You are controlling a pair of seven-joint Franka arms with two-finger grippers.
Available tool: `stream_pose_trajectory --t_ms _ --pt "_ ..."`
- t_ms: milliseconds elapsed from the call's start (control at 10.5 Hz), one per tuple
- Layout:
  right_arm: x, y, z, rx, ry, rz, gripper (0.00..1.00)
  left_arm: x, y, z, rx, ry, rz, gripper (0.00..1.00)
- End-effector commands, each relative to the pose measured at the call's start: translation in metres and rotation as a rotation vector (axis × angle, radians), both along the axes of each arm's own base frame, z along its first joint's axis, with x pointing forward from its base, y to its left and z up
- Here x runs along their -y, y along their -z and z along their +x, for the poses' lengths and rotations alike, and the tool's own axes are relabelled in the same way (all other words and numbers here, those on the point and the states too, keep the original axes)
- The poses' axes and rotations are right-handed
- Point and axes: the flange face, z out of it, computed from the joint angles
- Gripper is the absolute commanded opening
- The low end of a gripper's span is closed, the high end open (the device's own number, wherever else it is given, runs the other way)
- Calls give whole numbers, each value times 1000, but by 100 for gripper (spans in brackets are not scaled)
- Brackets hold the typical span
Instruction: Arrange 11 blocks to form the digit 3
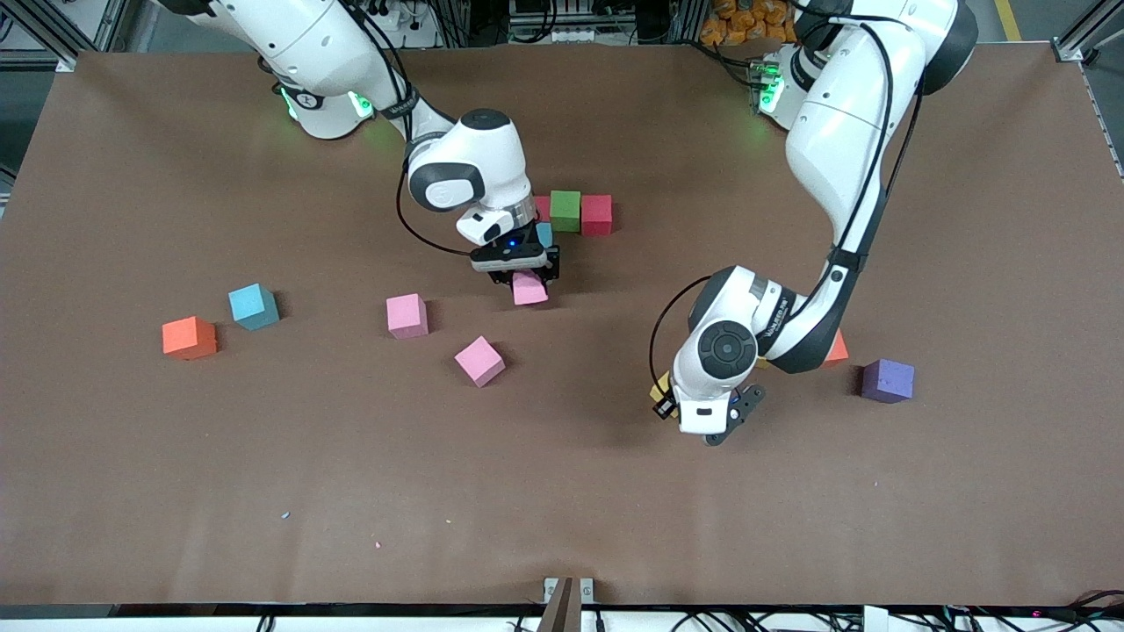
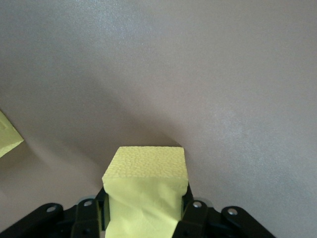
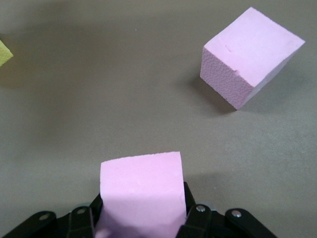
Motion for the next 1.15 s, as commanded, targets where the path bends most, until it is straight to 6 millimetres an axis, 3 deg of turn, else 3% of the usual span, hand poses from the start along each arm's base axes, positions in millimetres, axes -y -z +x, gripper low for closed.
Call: stream_pose_trajectory --t_ms 0,669,956,1052 --pt "-6 1 3 16 8 16 0 -4 6 0 2 15 27 0" --pt "-1 -6 -4 59 -6 -21 0 -6 -6 4 15 -8 20 0" --pt "3 -1 -15 48 -14 -33 0 3 -33 3 37 -41 5 0" --pt "2 -1 -18 47 -12 -33 0 5 -55 2 48 -70 0 0"
